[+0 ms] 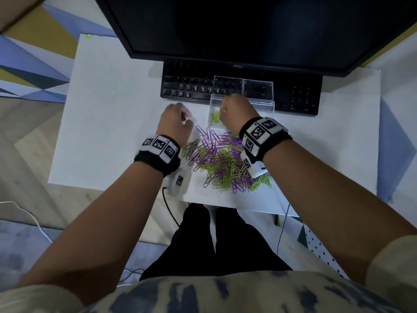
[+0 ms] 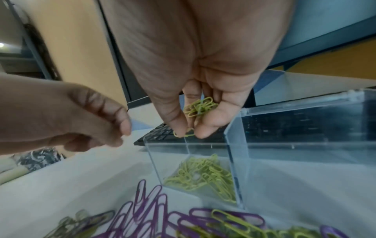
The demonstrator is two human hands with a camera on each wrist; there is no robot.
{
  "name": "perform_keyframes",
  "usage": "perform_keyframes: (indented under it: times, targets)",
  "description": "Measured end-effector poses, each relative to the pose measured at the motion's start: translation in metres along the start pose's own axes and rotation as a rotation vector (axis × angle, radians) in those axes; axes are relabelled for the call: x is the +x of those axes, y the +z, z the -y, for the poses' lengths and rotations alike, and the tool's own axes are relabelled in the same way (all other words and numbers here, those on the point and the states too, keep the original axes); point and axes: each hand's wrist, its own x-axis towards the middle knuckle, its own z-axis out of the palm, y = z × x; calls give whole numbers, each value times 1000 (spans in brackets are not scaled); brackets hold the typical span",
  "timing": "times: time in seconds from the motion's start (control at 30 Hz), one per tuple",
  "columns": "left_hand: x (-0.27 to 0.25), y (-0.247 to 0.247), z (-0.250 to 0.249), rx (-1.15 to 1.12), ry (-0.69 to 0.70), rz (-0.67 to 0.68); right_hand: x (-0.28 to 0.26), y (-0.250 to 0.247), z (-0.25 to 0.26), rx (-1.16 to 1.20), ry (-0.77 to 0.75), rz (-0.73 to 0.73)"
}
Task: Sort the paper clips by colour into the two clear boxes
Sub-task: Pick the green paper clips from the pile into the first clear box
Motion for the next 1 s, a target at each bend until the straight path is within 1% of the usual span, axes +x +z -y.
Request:
perform_keyframes:
  times: [0.03,0.1,0.2,0.23,0.27,0.3,0.37,0.43,0.5,0.63,0.77,0.9,1.0]
  targets:
    - [-5,0,12,7,-54,40,0,3,0,-15,-6,6]
    - [-14,1,32,17,-106,125,-5,7,-1,-7,-21,-17]
    - [-26,6,45,27,-104,193,-20,15,4,19,-88,-181]
    - [-29,8,47,25,-98,200,-24,21,8,49,-116,-208]
    - [-31,9,47,21,-89,206,-27,29,13,80,-145,-192]
    - [-33,11,47,19,-80,213,-29,40,17,98,-174,-131]
    - [-36,13,46,30,-48,215,-28,62,24,64,-220,31]
    - [-37,14,48,48,-24,211,-26,80,26,7,-224,124]
    - [-36,14,48,79,0,212,-24,88,24,1,-204,124]
    - [-34,15,50,120,20,227,-26,87,17,80,-147,67]
    - [-33,18,50,111,-6,245,-35,81,6,126,-53,23]
    - [-34,20,49,106,19,249,-44,74,-9,142,62,-11]
    - [-32,16,46,80,4,247,-51,71,-13,154,81,-46]
